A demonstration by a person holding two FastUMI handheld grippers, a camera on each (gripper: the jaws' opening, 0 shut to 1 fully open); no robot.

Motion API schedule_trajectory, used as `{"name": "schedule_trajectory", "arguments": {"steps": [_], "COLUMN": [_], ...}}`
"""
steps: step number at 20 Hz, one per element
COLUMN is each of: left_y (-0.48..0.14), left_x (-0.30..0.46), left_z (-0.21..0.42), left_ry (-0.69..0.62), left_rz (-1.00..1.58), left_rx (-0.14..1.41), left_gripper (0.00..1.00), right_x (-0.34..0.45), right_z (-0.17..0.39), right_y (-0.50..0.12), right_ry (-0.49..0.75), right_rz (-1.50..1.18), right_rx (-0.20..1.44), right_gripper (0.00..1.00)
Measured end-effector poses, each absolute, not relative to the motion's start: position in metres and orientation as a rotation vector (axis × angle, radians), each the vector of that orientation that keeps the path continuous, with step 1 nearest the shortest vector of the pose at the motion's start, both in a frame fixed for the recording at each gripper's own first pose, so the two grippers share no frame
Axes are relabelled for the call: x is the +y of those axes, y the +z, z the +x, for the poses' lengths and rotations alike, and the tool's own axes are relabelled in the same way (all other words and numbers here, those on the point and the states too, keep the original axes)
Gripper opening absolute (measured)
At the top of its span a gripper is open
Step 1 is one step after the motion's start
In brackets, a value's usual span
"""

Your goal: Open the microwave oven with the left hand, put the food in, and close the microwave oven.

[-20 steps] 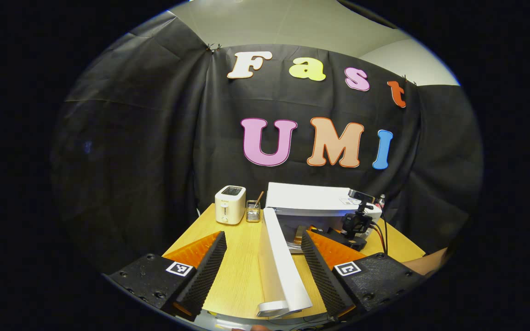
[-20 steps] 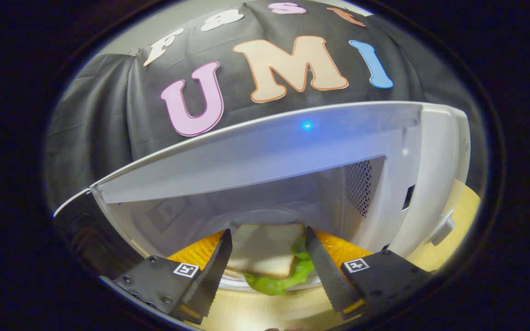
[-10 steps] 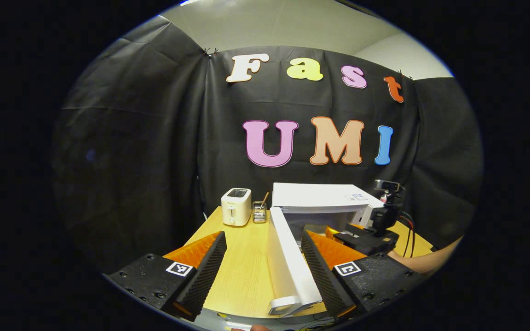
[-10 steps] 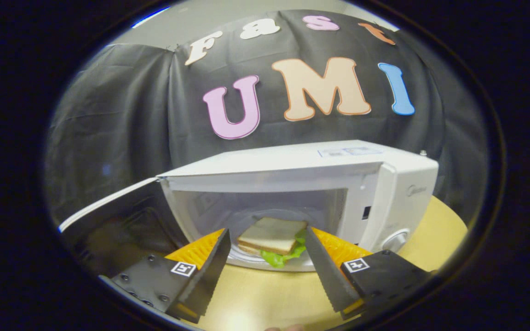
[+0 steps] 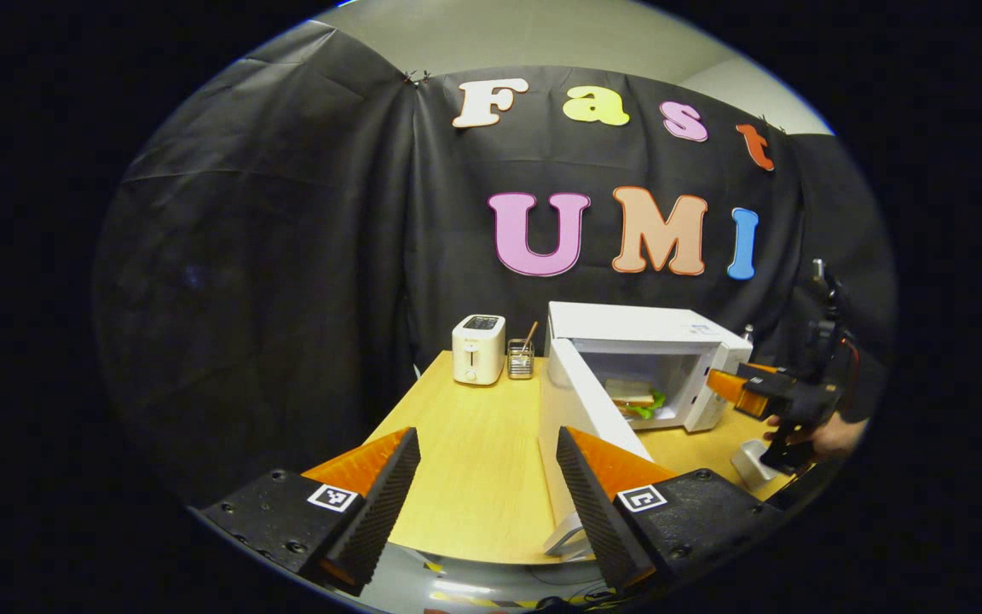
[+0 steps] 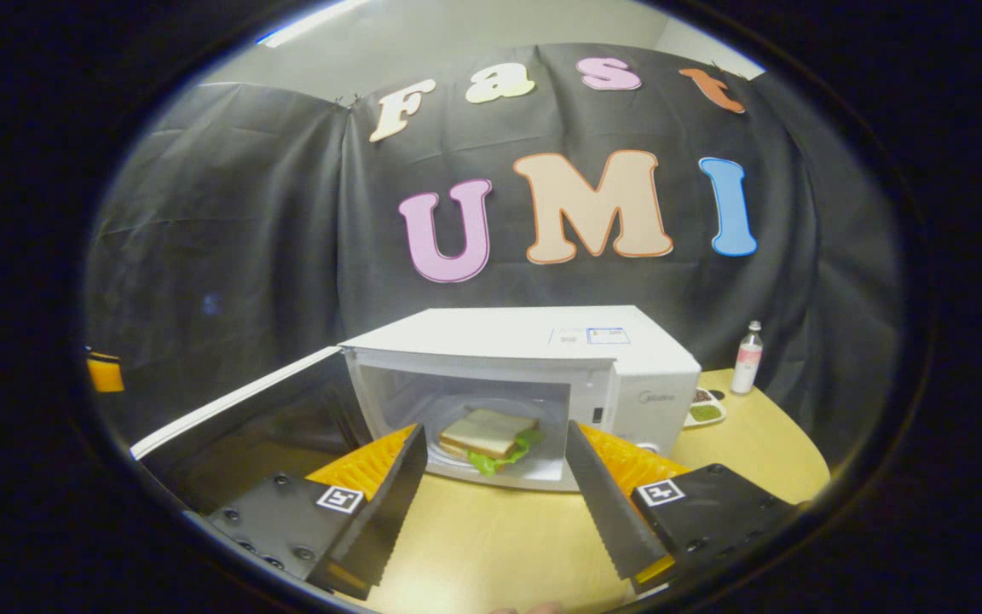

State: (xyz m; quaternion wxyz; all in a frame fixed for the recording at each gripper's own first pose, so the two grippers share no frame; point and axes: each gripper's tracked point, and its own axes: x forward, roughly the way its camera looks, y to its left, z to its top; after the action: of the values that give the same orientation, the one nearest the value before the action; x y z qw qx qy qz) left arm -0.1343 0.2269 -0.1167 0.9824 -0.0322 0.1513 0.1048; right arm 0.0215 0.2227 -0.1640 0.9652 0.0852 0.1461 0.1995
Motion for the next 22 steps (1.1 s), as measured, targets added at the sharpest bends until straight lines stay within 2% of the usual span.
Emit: {"name": "schedule_trajectory", "arguments": {"steps": [1, 3, 4, 5, 12, 22], "left_y": [-0.127, -0.162, -0.178, -0.19, -0.248, -0.257], "left_x": [0.224, 0.224, 0.228, 0.222, 0.204, 0.177], "left_z": [-0.137, -0.145, -0.148, -0.15, -0.154, -0.138], "left_ry": [0.199, 0.212, 0.238, 0.228, 0.208, 0.188], "left_rz": [-0.063, -0.077, -0.093, -0.125, -0.123, -0.117], "left_rx": [0.323, 0.406, 0.446, 0.475, 0.6, 0.619], "left_gripper": [0.86, 0.31, 0.03, 0.0, 0.0, 0.0], "right_x": [0.215, 0.202, 0.197, 0.192, 0.165, 0.12], "right_z": [0.02, 0.019, 0.019, 0.019, 0.025, 0.034], "right_y": [-0.157, -0.143, -0.136, -0.129, -0.104, -0.096], "right_ry": [0.396, 0.386, 0.383, 0.38, 0.354, 0.293], "right_rz": [0.173, 0.17, 0.17, 0.172, 0.17, 0.15], "right_rx": [0.288, 0.266, 0.254, 0.241, 0.193, 0.161], "right_gripper": [0.99, 0.99, 0.92, 0.92, 0.92, 0.92]}}
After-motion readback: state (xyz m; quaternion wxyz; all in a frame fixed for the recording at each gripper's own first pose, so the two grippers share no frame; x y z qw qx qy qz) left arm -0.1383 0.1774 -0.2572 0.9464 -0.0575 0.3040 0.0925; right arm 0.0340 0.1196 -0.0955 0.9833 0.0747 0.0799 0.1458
